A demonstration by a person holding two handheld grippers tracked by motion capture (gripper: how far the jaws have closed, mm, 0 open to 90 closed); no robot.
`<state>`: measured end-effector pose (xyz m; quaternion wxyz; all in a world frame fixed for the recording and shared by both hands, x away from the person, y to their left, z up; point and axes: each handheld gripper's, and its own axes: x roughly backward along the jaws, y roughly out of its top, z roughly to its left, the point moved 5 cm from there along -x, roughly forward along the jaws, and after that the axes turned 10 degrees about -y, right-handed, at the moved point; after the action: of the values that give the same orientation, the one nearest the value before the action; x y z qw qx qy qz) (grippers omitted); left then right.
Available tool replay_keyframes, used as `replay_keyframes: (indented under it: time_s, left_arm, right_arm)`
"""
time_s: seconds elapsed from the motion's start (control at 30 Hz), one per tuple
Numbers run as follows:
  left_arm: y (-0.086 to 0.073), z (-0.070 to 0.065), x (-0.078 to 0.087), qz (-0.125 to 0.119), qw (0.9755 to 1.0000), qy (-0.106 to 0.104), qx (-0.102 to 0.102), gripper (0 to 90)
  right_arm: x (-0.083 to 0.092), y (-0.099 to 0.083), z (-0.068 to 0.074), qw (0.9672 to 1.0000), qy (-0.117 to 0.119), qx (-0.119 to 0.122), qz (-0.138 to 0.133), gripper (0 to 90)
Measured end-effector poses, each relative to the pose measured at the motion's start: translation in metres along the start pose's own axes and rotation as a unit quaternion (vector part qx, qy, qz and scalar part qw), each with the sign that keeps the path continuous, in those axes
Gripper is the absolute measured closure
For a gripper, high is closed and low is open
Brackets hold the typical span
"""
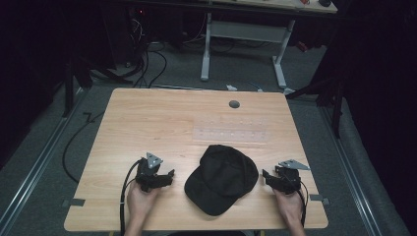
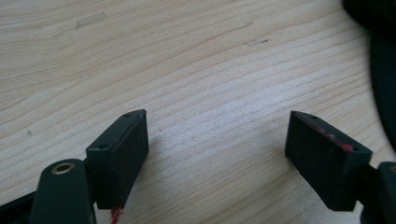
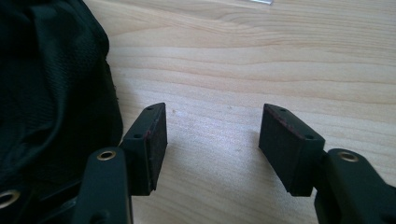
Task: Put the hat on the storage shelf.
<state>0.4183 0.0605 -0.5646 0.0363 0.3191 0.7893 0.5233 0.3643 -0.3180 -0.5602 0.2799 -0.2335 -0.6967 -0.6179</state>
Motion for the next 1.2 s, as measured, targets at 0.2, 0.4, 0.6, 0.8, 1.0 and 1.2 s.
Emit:
replay_keyframes:
  time_s: [0.2, 0.4, 0.6, 0.8, 1.0, 1.2]
  left_arm:
    - [0.0, 0.0, 0.0, 0.0, 1.0, 0.0, 0.0, 22.0]
    - [0.0, 0.0, 0.0, -0.001, 1.0, 0.0, 0.0, 22.0]
    - [0.0, 0.0, 0.0, -0.001, 1.0, 0.0, 0.001, 22.0]
    - [0.001, 0.0, -0.001, -0.001, 1.0, 0.0, 0.001, 22.7]
    - [0.0, 0.0, -0.001, 0.0, 1.0, 0.0, 0.0, 22.7]
    - [0.0, 0.0, -0.001, -0.001, 1.0, 0.0, 0.001, 22.7]
  right_arm:
    - [0.015, 0.004, 0.002, 0.9997, 0.021, -0.007, -0.014, 46.2]
    - [0.04, 0.008, 0.01, 0.9986, 0.037, -0.002, -0.038, 45.4]
    - [0.052, 0.015, 0.023, 0.9963, 0.067, 0.003, -0.053, 42.3]
    - [0.059, 0.026, 0.034, 0.9933, 0.095, 0.013, -0.065, 40.6]
    - [0.061, 0.036, 0.043, 0.9917, 0.109, 0.022, -0.065, 37.8]
    - [0.053, 0.048, 0.058, 0.9902, 0.125, 0.033, -0.052, 35.2]
